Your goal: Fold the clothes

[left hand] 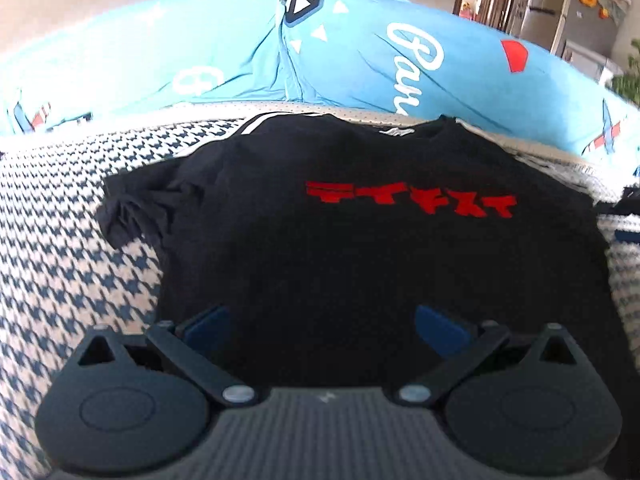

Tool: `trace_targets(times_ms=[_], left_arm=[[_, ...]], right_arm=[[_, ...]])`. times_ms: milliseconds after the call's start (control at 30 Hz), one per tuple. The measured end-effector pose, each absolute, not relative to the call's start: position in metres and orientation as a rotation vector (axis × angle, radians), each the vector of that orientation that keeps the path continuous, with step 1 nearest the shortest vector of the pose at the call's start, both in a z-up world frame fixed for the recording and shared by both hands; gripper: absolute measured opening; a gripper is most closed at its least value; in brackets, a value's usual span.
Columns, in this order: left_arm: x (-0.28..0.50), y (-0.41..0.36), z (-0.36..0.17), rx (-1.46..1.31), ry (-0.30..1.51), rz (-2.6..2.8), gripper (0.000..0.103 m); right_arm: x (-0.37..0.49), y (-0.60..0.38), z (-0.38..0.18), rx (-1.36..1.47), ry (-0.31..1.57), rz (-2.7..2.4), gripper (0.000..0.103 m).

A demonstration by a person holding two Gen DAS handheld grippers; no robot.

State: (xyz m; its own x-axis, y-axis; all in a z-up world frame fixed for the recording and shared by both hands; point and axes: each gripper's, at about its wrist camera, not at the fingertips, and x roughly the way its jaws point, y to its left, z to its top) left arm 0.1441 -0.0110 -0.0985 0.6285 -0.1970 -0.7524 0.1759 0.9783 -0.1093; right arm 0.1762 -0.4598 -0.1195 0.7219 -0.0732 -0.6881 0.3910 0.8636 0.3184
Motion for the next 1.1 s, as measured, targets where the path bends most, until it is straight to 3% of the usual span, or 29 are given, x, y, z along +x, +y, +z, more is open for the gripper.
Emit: trace_targets(times_ms=[200,300,400,500,567,867,1100], left_arm=[[0.145,-0.008,-0.097,-0.066,0.861,-0.208,0.103],[0.146,-0.008,-0.097,-0.085,0.87,-0.211,0.103],[0.146,-0.009,-0.097,-0.085,0.877,-0.207,0.103],[0.147,-0.01,-0.099,-0.073,0.88,-0.196,0.103],[0.147,-0.009,-0.099,-0.073,0.885,-0.192,0.103],[0.151,-0.01,-0.106,-0.079,0.908,-0.187,0.103],[0.152,-0.01,-0.105,-0.091,0.912,-0.189,0.103]], right_arm=[[0.194,-0.453,-0.13,0.404,0.72,-0.261,0.063],[0.2,-0.448,-0.133,0.37,0.705,-0.242,0.058],[0.204,-0.443,-0.134,0.352,0.692,-0.231,0.043],[0.209,-0.439,-0.135,0.328,0.689,-0.234,0.017],[0.211,-0.436,-0.133,0.326,0.68,-0.231,0.012],[0.208,-0.424,-0.109,0.18,0.557,-0.429,0.005],[0.209,-0.437,-0.115,0.203,0.607,-0.462,0.004]])
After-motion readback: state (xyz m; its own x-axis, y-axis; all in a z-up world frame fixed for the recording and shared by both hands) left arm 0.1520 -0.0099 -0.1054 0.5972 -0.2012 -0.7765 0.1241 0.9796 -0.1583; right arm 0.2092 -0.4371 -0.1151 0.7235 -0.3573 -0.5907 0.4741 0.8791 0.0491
